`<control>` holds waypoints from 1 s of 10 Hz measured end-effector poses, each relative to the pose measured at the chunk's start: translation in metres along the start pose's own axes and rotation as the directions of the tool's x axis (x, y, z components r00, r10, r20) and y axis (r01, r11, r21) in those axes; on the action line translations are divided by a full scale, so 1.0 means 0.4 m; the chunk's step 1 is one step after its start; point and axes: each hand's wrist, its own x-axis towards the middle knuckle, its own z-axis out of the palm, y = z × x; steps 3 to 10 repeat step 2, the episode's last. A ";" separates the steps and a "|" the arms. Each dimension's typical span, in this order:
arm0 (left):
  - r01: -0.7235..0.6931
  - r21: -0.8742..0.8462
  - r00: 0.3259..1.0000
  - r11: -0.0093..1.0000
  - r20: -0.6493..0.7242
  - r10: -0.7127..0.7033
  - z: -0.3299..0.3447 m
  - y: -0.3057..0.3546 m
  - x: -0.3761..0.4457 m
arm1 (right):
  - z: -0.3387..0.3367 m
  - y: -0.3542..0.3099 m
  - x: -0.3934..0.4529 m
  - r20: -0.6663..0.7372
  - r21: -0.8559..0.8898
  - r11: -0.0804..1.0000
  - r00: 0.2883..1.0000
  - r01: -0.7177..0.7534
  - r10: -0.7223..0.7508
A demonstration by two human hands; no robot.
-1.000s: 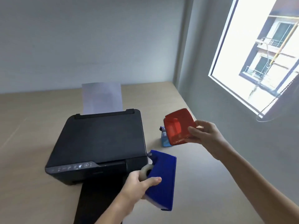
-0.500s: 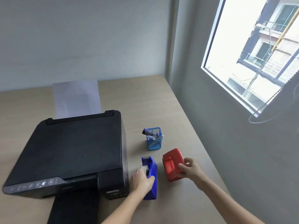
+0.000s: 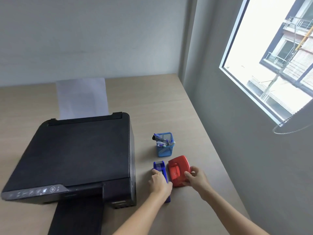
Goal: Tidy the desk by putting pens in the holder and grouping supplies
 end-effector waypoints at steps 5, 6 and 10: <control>-0.082 -0.141 0.995 0.987 0.038 0.088 -0.050 -0.020 -0.054 | -0.026 -0.071 -0.118 -0.103 -0.193 0.973 0.984 0.126 -0.148; -0.082 -0.141 0.995 0.987 0.038 0.088 -0.050 -0.020 -0.054 | -0.026 -0.071 -0.118 -0.103 -0.193 0.973 0.984 0.126 -0.148; -0.082 -0.141 0.995 0.987 0.038 0.088 -0.050 -0.020 -0.054 | -0.026 -0.071 -0.118 -0.103 -0.193 0.973 0.984 0.126 -0.148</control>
